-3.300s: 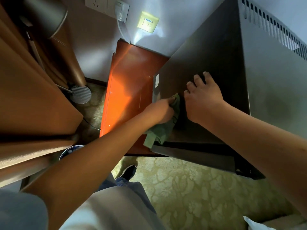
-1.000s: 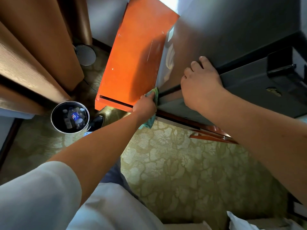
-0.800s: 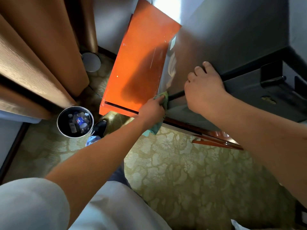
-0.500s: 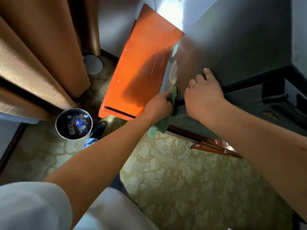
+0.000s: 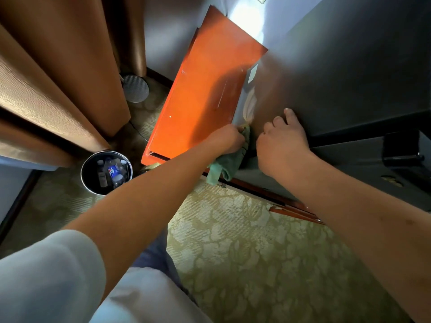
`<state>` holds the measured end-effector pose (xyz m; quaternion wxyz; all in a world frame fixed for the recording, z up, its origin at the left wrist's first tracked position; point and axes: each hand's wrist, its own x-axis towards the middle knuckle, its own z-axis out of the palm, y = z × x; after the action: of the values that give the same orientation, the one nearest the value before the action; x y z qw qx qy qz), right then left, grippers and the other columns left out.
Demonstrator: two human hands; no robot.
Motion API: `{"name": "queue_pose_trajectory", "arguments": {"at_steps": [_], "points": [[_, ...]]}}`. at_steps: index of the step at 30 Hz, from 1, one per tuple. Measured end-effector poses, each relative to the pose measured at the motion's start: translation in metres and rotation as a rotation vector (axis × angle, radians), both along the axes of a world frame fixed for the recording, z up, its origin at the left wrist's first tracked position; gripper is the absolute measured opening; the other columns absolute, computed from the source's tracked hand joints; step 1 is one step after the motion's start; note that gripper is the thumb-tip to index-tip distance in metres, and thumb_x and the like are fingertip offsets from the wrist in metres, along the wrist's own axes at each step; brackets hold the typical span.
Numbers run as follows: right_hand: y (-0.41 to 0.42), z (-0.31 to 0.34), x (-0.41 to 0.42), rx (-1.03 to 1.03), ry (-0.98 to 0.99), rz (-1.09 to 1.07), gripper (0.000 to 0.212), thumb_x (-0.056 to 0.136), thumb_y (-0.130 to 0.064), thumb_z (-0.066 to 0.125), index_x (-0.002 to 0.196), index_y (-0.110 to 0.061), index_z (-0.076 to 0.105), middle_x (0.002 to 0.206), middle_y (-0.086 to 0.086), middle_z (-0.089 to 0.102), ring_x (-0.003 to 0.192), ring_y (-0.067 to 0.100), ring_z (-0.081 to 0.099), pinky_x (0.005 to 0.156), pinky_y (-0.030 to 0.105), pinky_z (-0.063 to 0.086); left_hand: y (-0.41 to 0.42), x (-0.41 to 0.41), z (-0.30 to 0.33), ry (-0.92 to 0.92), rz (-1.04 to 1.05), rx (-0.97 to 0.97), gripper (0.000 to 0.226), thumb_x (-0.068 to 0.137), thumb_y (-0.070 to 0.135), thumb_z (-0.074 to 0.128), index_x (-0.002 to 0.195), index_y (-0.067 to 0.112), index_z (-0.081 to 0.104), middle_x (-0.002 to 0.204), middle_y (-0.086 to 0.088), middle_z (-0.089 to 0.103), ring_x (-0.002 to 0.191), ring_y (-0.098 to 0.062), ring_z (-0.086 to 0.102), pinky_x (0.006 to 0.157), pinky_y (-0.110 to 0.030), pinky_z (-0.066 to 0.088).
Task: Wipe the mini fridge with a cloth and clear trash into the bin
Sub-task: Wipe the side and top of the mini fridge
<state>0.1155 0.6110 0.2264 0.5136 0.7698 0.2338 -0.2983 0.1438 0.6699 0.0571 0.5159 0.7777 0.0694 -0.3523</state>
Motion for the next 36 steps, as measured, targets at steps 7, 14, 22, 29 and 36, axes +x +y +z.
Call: {"name": "queue_pose_trajectory", "arguments": {"at_steps": [7, 14, 22, 29, 36], "points": [[0.008, -0.02, 0.009, -0.049, 0.037, -0.052, 0.055, 0.096, -0.037, 0.047, 0.148, -0.017, 0.045, 0.153, 0.013, 0.038, 0.141, 0.036, 0.029, 0.121, 0.057, 0.009, 0.001, -0.001, -0.043, 0.163, -0.116, 0.13, 0.042, 0.103, 0.024, 0.045, 0.139, 0.01, 0.059, 0.14, -0.011, 0.058, 0.127, -0.035, 0.056, 0.108, -0.043, 0.046], [0.007, -0.02, 0.014, -0.011, 0.054, -0.088, 0.045, 0.099, -0.032, 0.04, 0.141, -0.02, 0.051, 0.145, 0.01, 0.042, 0.134, 0.033, 0.034, 0.113, 0.052, 0.024, 0.002, 0.026, -0.011, -0.039, 0.026, -0.103, 0.051, 0.093, 0.017, 0.049, 0.143, 0.025, 0.057, 0.118, -0.008, 0.069, 0.098, -0.025, 0.068, 0.081, -0.037, 0.057], [0.006, -0.03, 0.013, -0.034, 0.075, -0.088, 0.051, 0.099, -0.033, 0.043, 0.148, -0.017, 0.044, 0.151, 0.014, 0.036, 0.141, 0.037, 0.027, 0.118, 0.055, 0.017, 0.004, 0.009, -0.046, 0.181, -0.162, 0.092, 0.051, 0.103, 0.019, 0.04, 0.155, 0.017, 0.042, 0.149, -0.011, 0.049, 0.121, -0.028, 0.055, 0.091, -0.032, 0.048], [0.01, -0.033, 0.017, -0.08, 0.085, -0.055, 0.05, 0.103, -0.034, 0.035, 0.149, -0.017, 0.043, 0.152, 0.013, 0.034, 0.139, 0.035, 0.029, 0.115, 0.054, 0.018, 0.007, 0.041, -0.001, -0.053, 0.015, -0.122, 0.051, 0.096, 0.017, 0.049, 0.146, 0.027, 0.054, 0.122, -0.003, 0.066, 0.099, -0.02, 0.066, 0.086, -0.036, 0.055], [0.016, -0.042, 0.019, -0.119, 0.119, -0.067, 0.054, 0.103, -0.038, 0.037, 0.152, -0.015, 0.038, 0.155, 0.016, 0.031, 0.141, 0.038, 0.027, 0.117, 0.056, 0.017, 0.002, 0.036, -0.039, 0.101, -0.072, 0.083, 0.047, 0.096, 0.021, 0.049, 0.142, 0.019, 0.058, 0.14, -0.012, 0.06, 0.119, -0.03, 0.059, 0.099, -0.036, 0.048]]}}
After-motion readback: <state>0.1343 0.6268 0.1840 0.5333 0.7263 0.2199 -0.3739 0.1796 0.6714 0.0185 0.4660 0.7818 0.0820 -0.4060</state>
